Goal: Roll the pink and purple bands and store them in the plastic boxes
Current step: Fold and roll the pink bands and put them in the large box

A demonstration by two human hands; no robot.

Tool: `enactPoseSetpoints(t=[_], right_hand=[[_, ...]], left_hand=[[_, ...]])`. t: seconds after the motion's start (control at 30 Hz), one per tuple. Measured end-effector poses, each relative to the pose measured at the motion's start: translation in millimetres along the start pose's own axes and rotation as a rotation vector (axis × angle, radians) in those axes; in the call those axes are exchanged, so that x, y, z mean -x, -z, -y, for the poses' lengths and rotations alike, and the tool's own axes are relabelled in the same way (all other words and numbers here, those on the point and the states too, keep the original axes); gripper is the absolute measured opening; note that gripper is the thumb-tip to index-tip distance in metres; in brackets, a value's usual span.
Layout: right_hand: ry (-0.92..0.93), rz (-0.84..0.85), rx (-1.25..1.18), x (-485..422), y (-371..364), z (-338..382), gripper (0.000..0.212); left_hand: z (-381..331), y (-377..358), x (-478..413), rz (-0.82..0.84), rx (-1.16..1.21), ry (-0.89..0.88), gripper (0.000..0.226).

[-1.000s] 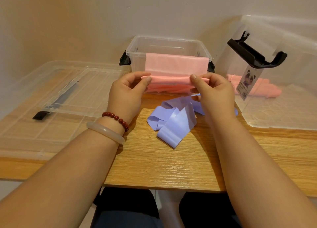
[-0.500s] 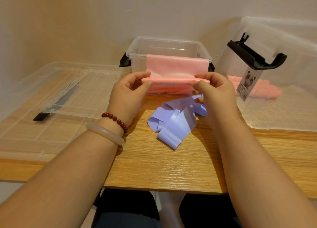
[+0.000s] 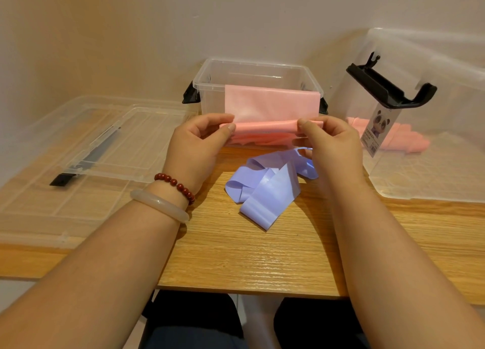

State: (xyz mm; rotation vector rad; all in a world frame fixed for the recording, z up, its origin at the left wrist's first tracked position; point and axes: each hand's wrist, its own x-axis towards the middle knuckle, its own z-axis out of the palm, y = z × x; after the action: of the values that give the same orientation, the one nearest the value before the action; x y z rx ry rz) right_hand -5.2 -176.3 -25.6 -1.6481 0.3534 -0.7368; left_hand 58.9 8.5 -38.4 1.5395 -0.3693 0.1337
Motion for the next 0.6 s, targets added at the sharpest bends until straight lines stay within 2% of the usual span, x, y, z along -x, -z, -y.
enactPoseSetpoints(t=[0.2,0.3,0.4,0.6], right_hand=[[0.019,-0.015,-0.011,0.5,1.4,2.4,0.012],[0.031,0.046,-0.033,1.2,3.5,4.8,0.006],[0.023,0.089,0.031,-0.8,5.6,3.0,0.014],[0.020,-0.001,0.058,-1.0,5.4,2.5,0.010]], left_hand=[[0.0,-0.5,0.1,-0.059,0.046,-0.011,0.014],[-0.7,-1.0,-0.2,-0.109,0.027,-0.020,0.012],[-0.7,-0.6,-0.1,-0.144,0.034,-0.020,0.015],[1.2,-1.6,-0.8,-0.024,0.040,-0.013,0.014]])
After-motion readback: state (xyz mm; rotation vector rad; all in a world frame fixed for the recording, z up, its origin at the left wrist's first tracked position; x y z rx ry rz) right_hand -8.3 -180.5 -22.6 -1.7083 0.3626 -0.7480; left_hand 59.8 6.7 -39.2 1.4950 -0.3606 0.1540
